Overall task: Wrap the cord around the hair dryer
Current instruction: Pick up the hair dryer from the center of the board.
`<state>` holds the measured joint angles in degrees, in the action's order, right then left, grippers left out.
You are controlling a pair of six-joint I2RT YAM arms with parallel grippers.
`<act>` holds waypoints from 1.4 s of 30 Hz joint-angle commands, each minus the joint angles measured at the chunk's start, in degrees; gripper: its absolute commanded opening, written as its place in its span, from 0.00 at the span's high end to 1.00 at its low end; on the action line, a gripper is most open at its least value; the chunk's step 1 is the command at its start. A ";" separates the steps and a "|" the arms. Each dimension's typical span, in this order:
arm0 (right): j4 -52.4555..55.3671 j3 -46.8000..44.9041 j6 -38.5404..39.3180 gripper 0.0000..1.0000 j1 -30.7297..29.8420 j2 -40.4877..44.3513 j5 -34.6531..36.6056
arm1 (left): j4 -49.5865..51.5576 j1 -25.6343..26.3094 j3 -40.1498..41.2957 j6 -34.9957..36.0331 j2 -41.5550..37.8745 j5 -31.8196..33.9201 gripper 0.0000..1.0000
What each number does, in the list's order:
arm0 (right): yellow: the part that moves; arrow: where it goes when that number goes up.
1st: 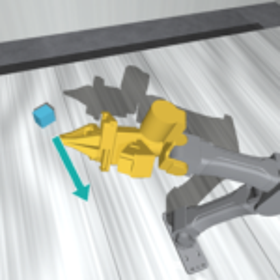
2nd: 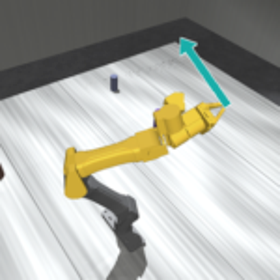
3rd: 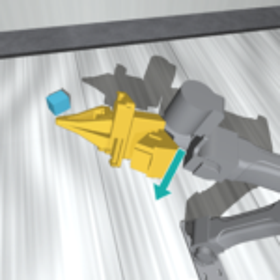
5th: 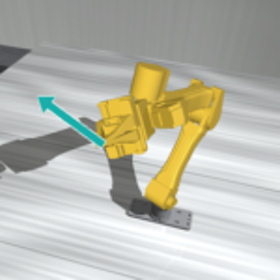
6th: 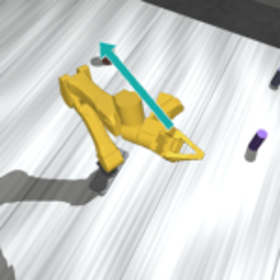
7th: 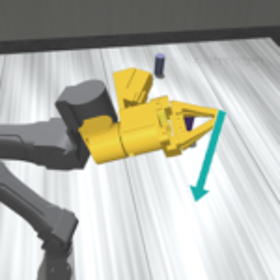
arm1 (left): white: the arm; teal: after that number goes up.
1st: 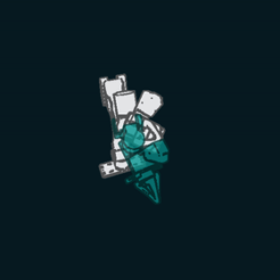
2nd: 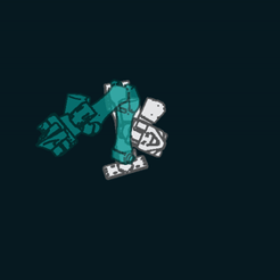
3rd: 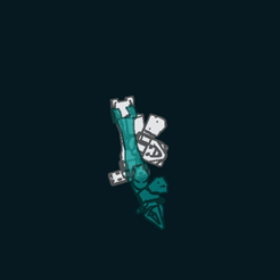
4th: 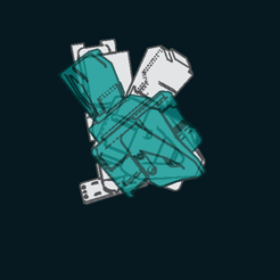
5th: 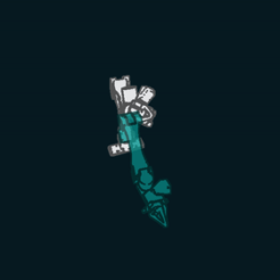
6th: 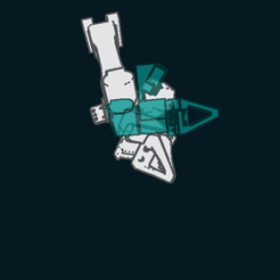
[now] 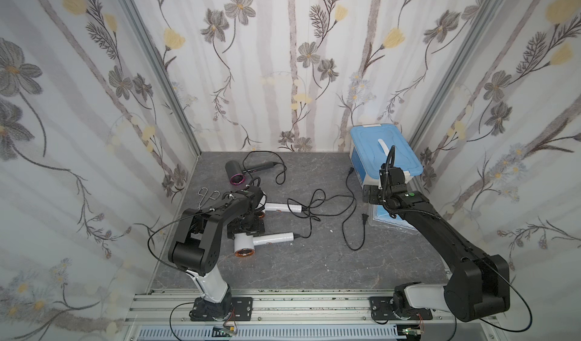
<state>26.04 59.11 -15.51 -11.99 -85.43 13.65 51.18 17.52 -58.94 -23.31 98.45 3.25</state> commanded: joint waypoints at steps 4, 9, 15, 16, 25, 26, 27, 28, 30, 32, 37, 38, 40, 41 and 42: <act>-1.08 -0.23 -0.54 0.00 -0.05 0.78 0.67 | -1.71 -0.01 1.80 0.22 1.12 -2.51 0.11; -0.85 -0.39 -0.58 0.00 0.00 1.49 1.23 | -2.96 0.03 3.03 0.02 1.24 -2.73 0.17; -0.23 -0.62 -0.82 0.00 -0.08 2.26 1.27 | -3.13 0.07 3.53 0.21 0.63 -2.39 0.35; -0.16 -0.75 -0.75 0.00 -0.13 2.45 1.15 | -2.67 0.07 3.35 0.35 0.30 -2.08 0.39; -5.55 -0.08 11.63 0.00 -4.38 3.07 -20.09 | 9.37 1.47 -4.20 2.10 -10.70 3.62 0.82; -6.67 0.04 13.92 0.00 -4.99 3.20 -22.53 | 10.94 1.47 -5.65 2.47 -12.66 4.17 0.87; -7.84 0.03 14.80 0.00 -4.99 3.25 -23.80 | 12.33 1.50 -6.93 2.69 -14.11 4.78 0.91; -8.85 0.12 15.09 0.00 -4.96 3.18 -24.35 | 13.84 1.47 -8.45 3.19 -15.67 5.05 0.95; -10.77 0.15 15.53 0.00 -4.83 2.91 -26.13 | 16.35 1.47 -11.56 4.24 -18.46 4.85 1.00; -14.00 -0.84 16.13 0.00 -4.92 2.72 -30.19 | 18.13 1.51 -14.70 5.22 -20.84 4.67 1.00; -22.50 -4.95 18.89 0.08 -4.29 4.18 -32.83 | 19.62 1.40 -22.46 7.76 -23.83 4.09 1.00; -24.22 -5.82 19.32 0.10 -3.43 4.91 -32.78 | 19.83 1.30 -23.83 8.29 -23.86 4.06 1.00; -27.81 -7.40 20.42 0.13 -1.63 6.48 -34.57 | 20.41 1.16 -27.15 9.20 -23.52 3.57 1.00; -29.92 -8.71 20.79 0.14 -0.99 7.41 -35.42 | 20.63 1.03 -28.43 9.41 -23.32 3.31 1.00; -31.97 -10.04 21.07 0.14 -0.60 8.30 -36.41 | 20.80 0.79 -29.83 9.51 -23.11 3.06 1.00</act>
<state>4.27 50.96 2.96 -13.41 -78.63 -18.72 70.52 18.68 -85.93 -15.92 75.07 7.18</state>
